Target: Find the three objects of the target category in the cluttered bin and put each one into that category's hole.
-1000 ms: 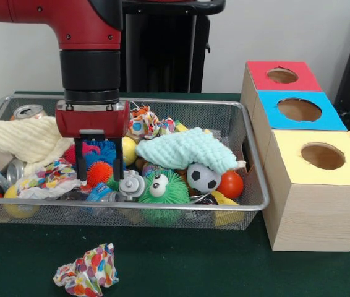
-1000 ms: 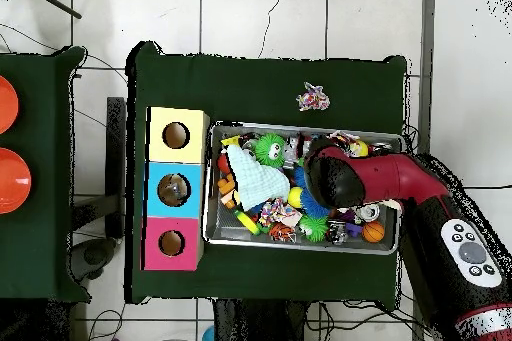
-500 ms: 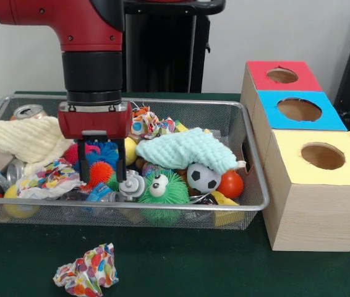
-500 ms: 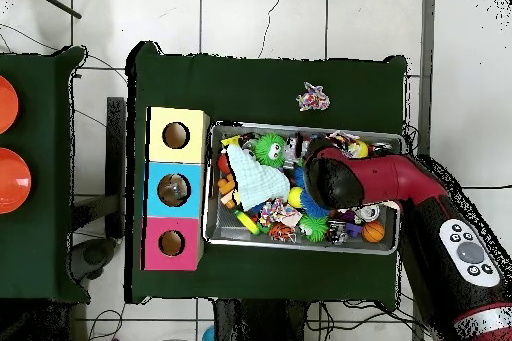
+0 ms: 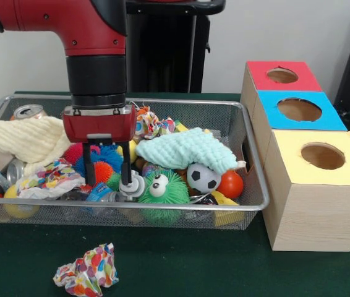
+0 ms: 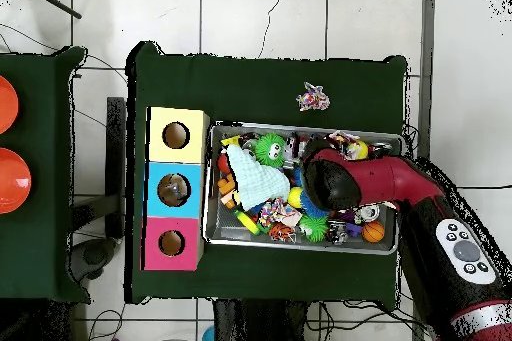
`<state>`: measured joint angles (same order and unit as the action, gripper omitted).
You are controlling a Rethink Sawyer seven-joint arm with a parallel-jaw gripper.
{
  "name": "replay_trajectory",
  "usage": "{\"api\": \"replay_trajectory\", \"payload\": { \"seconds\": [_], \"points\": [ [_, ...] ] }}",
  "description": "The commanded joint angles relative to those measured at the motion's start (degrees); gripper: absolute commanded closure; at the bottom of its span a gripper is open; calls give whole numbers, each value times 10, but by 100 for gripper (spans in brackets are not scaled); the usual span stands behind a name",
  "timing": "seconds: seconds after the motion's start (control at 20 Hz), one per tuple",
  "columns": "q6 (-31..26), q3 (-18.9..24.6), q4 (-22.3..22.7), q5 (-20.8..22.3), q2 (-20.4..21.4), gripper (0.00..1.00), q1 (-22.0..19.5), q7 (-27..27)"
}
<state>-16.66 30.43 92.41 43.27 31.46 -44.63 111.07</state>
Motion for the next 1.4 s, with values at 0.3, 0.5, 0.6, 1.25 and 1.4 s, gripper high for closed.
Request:
{"api": "replay_trajectory", "payload": {
  "seconds": [0.3,0.5,0.6,1.25,1.4],
  "points": [
    [15,6,26,42,-29,0,-19,-48],
    [14,15,28,40,-32,0,-27,-53],
    [14,17,29,39,-32,0,-30,-54],
    [7,-18,12,63,-23,0,7,-31],
    [5,-23,9,59,-26,0,10,-21]
  ]
}}
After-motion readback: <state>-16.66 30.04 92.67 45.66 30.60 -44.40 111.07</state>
